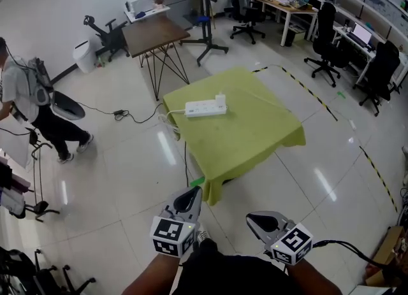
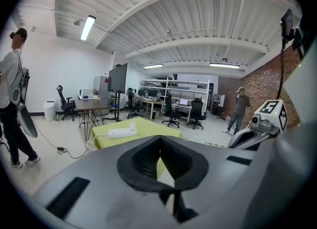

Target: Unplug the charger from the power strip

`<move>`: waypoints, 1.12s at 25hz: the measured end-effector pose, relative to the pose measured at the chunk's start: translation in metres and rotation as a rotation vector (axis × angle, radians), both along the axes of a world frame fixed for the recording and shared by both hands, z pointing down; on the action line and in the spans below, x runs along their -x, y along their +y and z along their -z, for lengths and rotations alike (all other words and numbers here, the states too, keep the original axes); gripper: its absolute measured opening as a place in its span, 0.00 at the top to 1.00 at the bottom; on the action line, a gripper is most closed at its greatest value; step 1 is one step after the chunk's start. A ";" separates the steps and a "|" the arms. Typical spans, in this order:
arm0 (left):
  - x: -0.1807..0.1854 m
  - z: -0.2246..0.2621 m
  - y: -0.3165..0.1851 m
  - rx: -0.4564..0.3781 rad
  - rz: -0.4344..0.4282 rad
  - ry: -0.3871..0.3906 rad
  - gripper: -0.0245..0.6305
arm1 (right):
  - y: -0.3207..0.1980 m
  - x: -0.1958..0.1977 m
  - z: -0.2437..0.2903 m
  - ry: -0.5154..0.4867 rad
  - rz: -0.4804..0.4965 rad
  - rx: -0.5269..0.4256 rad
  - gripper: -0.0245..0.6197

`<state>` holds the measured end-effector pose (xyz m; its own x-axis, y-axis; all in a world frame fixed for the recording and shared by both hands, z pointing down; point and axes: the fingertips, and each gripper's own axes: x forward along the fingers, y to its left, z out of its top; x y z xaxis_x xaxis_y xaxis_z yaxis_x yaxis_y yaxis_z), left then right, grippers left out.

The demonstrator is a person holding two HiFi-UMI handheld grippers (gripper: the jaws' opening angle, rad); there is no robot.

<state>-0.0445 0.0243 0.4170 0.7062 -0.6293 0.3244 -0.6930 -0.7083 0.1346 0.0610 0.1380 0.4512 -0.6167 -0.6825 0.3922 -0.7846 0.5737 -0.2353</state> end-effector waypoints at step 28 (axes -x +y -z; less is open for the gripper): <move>0.022 -0.025 -0.203 0.029 -0.049 -0.012 0.95 | -0.266 0.007 0.004 0.036 -0.092 -0.035 0.96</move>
<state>-0.0669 -0.1786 0.4425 0.7319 -0.5846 0.3501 -0.6594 -0.7372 0.1474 0.0538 -0.1279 0.4475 -0.5368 -0.7492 0.3881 -0.8418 0.5064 -0.1868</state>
